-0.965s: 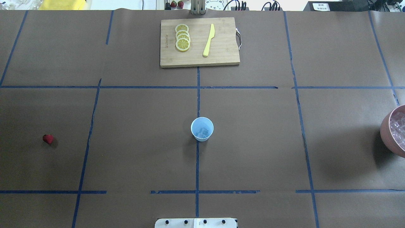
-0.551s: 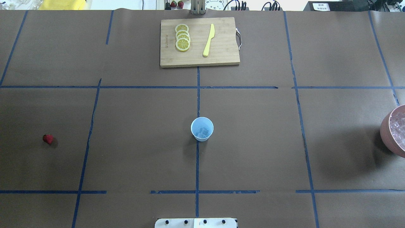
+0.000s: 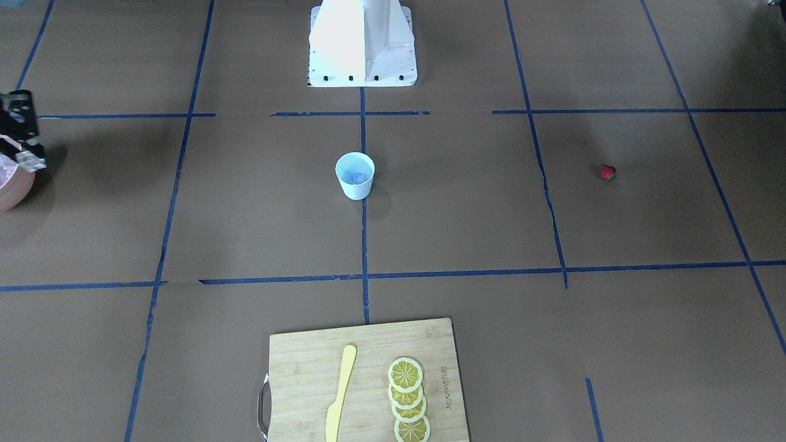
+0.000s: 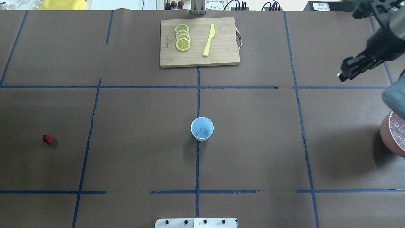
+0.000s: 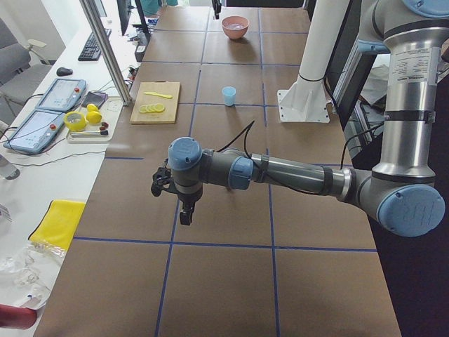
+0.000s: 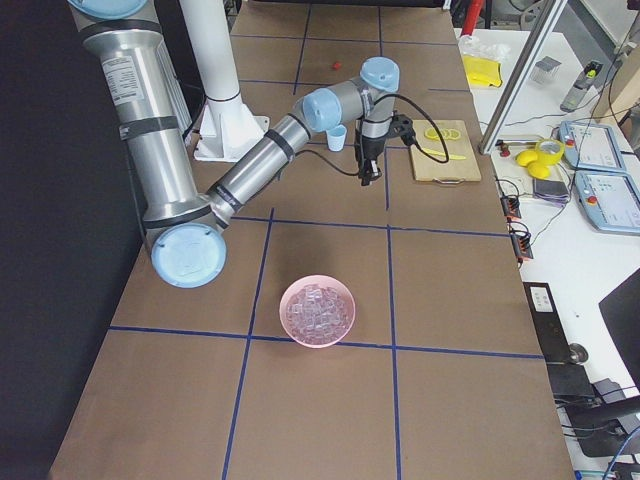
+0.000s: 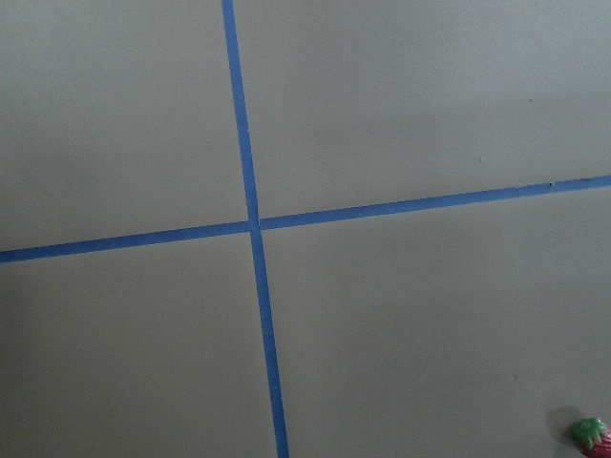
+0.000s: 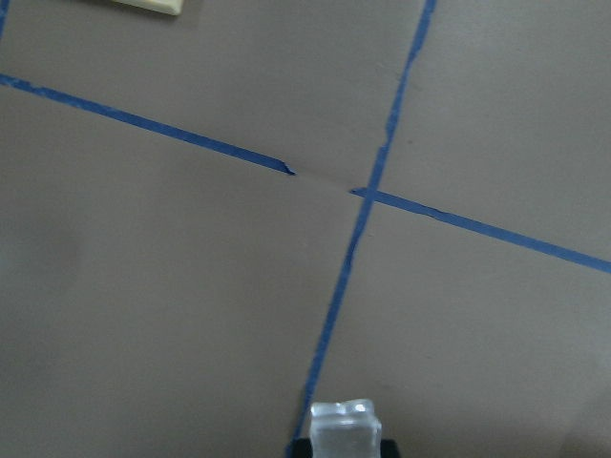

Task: Put ice and strawberries in cup
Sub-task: 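Carry the held ice cube with the right gripper over the blue cup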

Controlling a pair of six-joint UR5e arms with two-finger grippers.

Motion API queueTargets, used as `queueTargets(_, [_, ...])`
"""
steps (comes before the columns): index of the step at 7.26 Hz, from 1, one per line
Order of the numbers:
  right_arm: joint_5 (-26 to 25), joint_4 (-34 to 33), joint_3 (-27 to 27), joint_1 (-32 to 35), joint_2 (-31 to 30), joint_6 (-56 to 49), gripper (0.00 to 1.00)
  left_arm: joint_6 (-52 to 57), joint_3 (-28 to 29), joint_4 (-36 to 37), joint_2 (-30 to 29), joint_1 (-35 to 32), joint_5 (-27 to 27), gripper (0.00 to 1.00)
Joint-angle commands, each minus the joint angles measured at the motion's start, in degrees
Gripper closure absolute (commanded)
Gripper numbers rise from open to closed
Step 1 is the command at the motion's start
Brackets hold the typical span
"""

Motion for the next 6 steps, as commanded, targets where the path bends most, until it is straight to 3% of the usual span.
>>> queueTargets(1, [-4.21, -0.56, -1.95, -11.72, 10.13, 18.64, 1.00, 0.00, 0.26, 0.00, -0.12, 0.00, 0.09, 0.00])
queueTargets(4, [-11.59, 0.14, -9.07, -23.96, 21.05, 33.46, 1.00, 0.00, 0.70, 0.00, -0.12, 0.00, 0.09, 0.00])
queueTargets(6, [-14.13, 7.23, -17.21, -28.10, 25.18, 39.44, 1.00, 0.00, 0.70, 0.00, -0.12, 0.00, 0.18, 0.00])
